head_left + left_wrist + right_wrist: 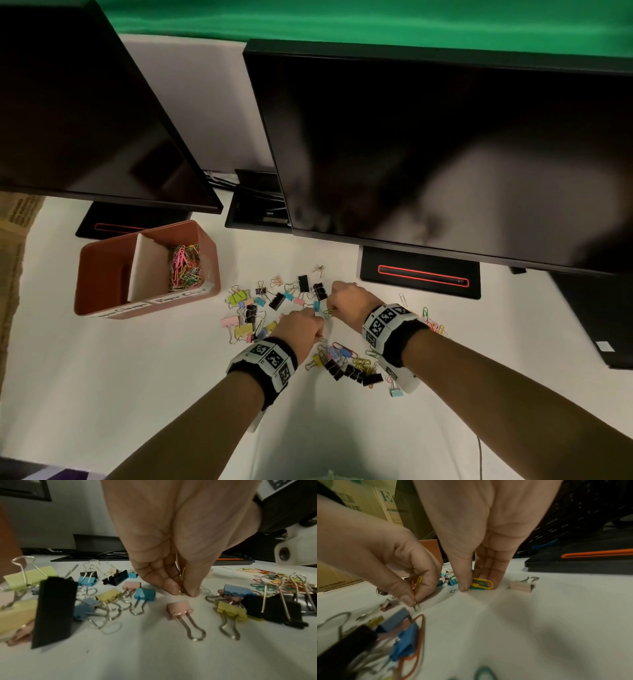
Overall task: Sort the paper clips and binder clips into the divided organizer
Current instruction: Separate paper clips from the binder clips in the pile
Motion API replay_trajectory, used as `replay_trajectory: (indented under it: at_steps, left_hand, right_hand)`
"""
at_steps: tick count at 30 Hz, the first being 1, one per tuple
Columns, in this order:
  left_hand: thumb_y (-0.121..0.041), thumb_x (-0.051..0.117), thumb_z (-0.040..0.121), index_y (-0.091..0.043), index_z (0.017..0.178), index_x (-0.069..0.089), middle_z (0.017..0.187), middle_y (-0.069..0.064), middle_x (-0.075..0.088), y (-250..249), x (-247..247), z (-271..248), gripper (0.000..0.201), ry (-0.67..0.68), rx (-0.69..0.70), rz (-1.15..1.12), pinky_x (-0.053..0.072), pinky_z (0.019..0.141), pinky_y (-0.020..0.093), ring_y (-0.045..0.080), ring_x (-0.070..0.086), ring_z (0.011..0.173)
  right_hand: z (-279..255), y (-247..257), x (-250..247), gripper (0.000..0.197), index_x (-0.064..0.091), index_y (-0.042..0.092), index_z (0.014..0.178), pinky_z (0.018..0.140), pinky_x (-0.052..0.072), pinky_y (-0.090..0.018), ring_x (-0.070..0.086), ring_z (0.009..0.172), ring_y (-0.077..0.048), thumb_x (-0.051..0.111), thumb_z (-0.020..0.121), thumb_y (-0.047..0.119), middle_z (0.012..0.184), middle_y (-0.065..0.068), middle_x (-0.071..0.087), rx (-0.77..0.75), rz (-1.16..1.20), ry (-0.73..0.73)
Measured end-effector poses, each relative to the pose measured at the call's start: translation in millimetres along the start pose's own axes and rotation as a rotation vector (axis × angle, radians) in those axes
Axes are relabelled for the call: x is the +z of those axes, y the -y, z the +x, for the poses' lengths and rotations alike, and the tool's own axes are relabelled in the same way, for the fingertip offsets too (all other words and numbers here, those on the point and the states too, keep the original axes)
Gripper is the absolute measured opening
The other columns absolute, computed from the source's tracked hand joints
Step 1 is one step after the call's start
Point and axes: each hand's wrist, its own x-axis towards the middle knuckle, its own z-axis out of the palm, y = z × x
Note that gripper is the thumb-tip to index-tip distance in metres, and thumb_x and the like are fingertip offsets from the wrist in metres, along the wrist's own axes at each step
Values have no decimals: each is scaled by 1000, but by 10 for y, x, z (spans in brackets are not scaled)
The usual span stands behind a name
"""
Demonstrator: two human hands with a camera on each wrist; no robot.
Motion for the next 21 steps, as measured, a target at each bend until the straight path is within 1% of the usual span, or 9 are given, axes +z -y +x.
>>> replay_trajectory:
  at_steps: [4,7,10,12,14,16,17,19,21]
  left_hand:
    - [-4,46,89,-10,101,56,113,9,53,-37,-32,-14,17,32,-2,53,43,81,31,25,56,98]
    - [2,44,85,-9,102,54,111,9,53,-56,-41,-37,22,37,11,75,41,78,31,26,54,99]
    - [-3,46,89,-10,101,55,110,8,53,9,-22,-60,17,31,19,1,43,81,31,24,54,98]
    - [-5,47,90,-10,97,56,104,6,54,74,-34,-97,13,1,18,-78,45,81,29,22,55,94]
    - [-5,51,88,-10,90,57,93,0,53,147,-85,-175,8,-86,22,-190,42,77,22,14,53,89]
    - [-7,55,88,-10,86,59,85,-8,50,235,-195,-307,6,-205,27,-304,38,74,15,7,50,85]
    - [-7,55,88,-11,84,60,83,-11,50,297,-268,-382,7,-258,20,-369,40,73,14,6,52,82]
    - [-6,57,87,-14,80,60,83,-8,56,476,-454,-563,10,-363,-16,-465,46,70,18,7,57,78]
    - [-8,61,85,-18,79,59,82,-3,61,743,-649,-729,12,-480,-74,-456,43,70,18,9,57,75]
  right_hand:
    - [-88,-20,43,25,63,5,107,84,50,-36,57,102,-30,42,92,6,112,-13,57,21,18,21]
    - [-158,-5,57,24,58,4,109,85,49,-36,57,104,-30,43,90,4,114,-15,58,59,34,55]
    - [-204,11,77,24,57,4,109,84,48,-35,57,103,-31,44,89,4,113,-16,60,82,65,45]
    - [-212,24,89,26,57,6,112,85,48,-35,57,103,-31,44,90,5,114,-15,61,96,76,34]
    - [-201,39,83,28,58,8,115,87,49,-35,57,105,-30,45,90,6,116,-14,60,105,74,43]
    - [-192,54,71,29,58,9,117,90,49,-34,56,108,-29,47,90,7,118,-13,59,111,66,76]
    - [-186,64,61,29,58,9,117,91,48,-33,56,108,-28,48,90,8,118,-12,59,112,64,90]
    - [-179,102,15,27,60,10,115,89,46,-30,56,108,-26,49,90,10,118,-11,60,119,75,84]
    - [-156,210,-109,24,62,10,110,85,46,-30,57,104,-25,49,90,13,115,-10,61,101,96,36]
